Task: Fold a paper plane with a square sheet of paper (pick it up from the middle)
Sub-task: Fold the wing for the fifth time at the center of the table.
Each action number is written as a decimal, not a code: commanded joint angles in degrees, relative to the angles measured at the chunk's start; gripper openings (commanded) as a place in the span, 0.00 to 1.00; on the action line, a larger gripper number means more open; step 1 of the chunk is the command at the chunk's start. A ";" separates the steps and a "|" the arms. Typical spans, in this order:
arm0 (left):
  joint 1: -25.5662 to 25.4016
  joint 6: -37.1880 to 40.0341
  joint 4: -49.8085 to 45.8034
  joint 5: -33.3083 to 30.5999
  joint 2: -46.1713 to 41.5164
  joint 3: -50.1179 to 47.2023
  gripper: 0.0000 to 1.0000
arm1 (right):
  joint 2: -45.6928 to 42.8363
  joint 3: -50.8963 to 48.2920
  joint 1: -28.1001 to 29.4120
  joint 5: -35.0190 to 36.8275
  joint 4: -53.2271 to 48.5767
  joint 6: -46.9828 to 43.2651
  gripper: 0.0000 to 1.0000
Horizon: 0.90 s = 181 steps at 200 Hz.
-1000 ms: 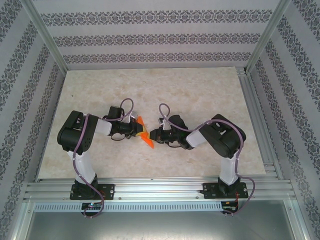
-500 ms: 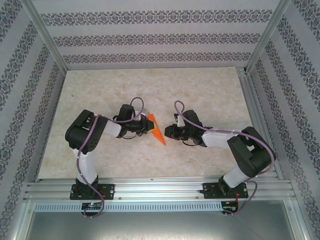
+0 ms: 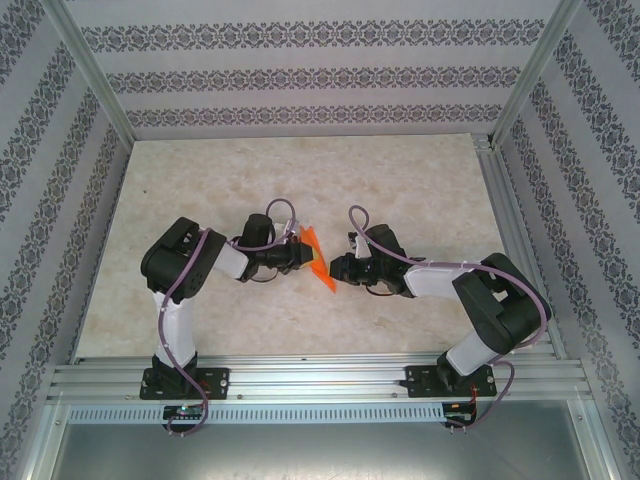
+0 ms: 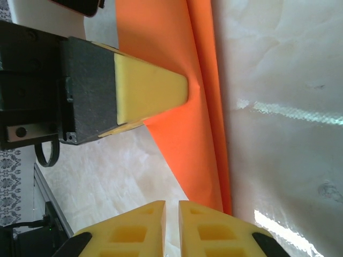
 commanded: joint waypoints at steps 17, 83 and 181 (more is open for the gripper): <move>1.29 2.81 7.47 0.69 2.45 -2.95 0.00 | 0.49 -0.52 0.07 -0.88 2.19 1.06 0.15; 4.68 5.86 7.48 3.93 4.59 -4.29 0.00 | 4.78 0.11 1.39 -3.05 7.54 4.19 0.14; 5.31 10.15 0.92 4.30 9.12 -0.67 0.00 | 7.27 1.24 1.88 -2.59 7.37 4.55 0.14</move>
